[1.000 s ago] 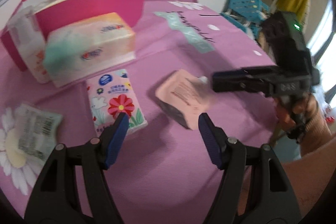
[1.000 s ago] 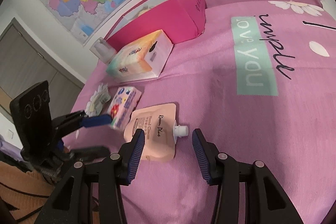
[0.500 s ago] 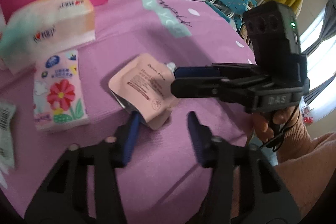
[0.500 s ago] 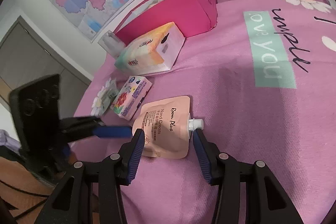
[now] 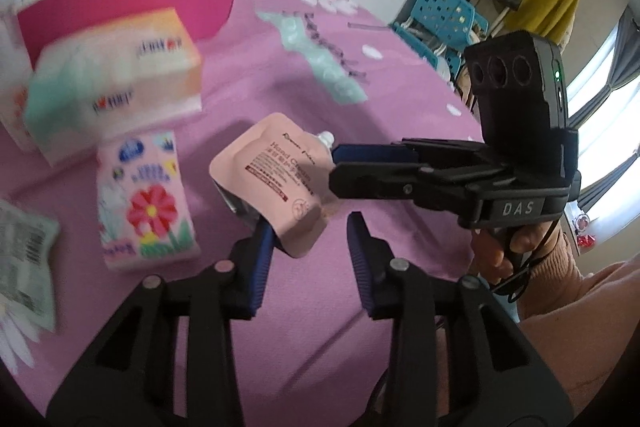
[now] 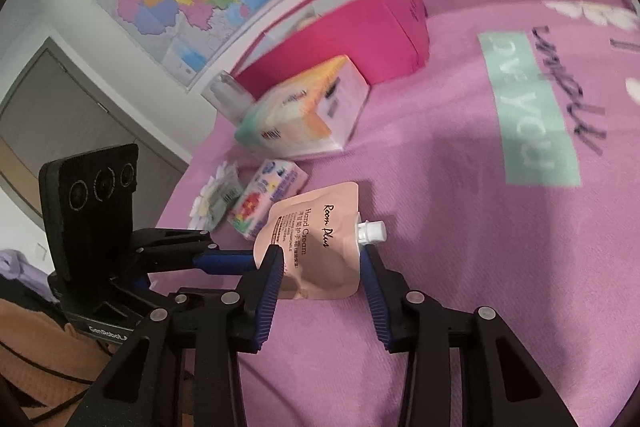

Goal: Organize soft objects
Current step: 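Grasp the pink hand-cream pouch with the right gripper and lift it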

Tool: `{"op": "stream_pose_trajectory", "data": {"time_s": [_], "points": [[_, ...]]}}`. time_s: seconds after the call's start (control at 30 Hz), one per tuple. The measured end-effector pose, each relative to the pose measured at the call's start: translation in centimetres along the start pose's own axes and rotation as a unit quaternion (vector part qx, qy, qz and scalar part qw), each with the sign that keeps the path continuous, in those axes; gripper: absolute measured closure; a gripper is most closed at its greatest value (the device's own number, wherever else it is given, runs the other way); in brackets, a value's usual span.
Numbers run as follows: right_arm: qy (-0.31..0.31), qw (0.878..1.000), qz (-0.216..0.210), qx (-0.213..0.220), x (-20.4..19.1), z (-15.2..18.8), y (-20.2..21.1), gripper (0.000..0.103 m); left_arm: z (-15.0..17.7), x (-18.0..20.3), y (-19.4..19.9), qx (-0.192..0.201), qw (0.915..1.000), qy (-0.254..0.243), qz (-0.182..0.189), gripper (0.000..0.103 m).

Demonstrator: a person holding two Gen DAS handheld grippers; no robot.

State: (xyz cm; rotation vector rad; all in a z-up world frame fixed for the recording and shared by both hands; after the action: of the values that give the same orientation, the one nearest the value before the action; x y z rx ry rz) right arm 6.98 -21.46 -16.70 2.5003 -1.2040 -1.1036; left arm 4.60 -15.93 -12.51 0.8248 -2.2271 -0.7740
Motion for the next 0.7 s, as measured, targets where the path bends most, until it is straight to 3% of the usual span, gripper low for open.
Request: {"op": "stream_pose_trajectory", "data": {"time_s": [0.47, 0.7], "points": [[0.057, 0.996, -0.013, 0.065, -3.0, -9.3, 1.0, 0.062, -9.5, -2.2, 3.8, 0.075, 0.9949, -0.041, -0.054, 0.064], [0.058, 0.994, -0.019, 0.091, -2.7, -15.1, -0.3, 0.062, -15.1, -4.8, 3.3, 0.090, 0.9934, -0.026, -0.067, 0.064]]}}
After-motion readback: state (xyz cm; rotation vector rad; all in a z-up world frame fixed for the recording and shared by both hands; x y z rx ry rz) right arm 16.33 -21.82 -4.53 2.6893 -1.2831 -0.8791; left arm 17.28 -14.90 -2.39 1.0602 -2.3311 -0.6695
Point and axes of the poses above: each gripper's, at about its wrist camera, not at the fingertips, and y roughly against the way its jaws point, x to its right, z to its underside, the point moved 10 cm from there along -y, roughly the way its jaws point, and after that the axes turned 7 degrees about x, right-handed, at the moved point
